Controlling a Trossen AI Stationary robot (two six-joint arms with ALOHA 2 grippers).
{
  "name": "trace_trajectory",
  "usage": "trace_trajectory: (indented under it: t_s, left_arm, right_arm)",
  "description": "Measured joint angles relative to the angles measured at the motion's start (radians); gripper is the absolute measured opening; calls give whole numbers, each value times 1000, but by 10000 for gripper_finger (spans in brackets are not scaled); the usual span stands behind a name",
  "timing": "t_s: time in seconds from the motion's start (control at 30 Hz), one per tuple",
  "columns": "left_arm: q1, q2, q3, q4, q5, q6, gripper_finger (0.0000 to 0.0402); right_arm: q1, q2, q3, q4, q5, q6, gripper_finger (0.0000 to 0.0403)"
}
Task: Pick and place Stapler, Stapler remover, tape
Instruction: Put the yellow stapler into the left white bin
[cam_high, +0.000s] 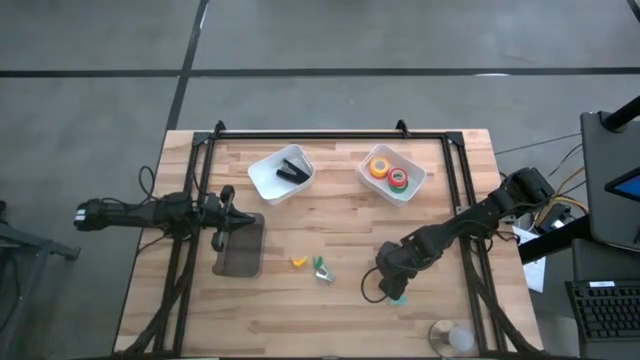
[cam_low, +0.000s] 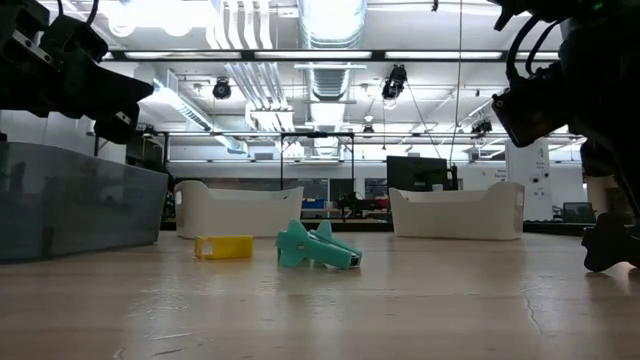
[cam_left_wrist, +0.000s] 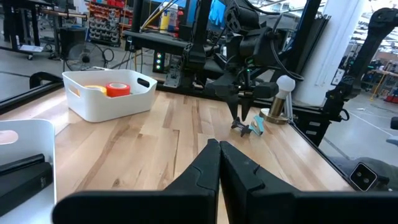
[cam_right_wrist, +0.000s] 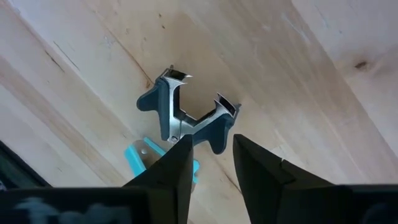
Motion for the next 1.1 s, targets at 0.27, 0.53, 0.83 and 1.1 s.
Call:
trace_trajectory:
  t_s: [0.27,0.53,0.83,1.1]
  left_arm:
    - [0,0,0,0,0,0,12]
    - [0,0,0,0,0,0,12]
    - [0,0,0,0,0,0,12]
    - [0,0,0,0,0,0,12]
  right_arm:
    - [-2,-49,0,-15,-55,-23,96]
    - [-7,-155,0,55,74,-53,84]
    - [-12,-161,0,219,255,-273,85]
    - [-11,-171,0,248,359,-378,74]
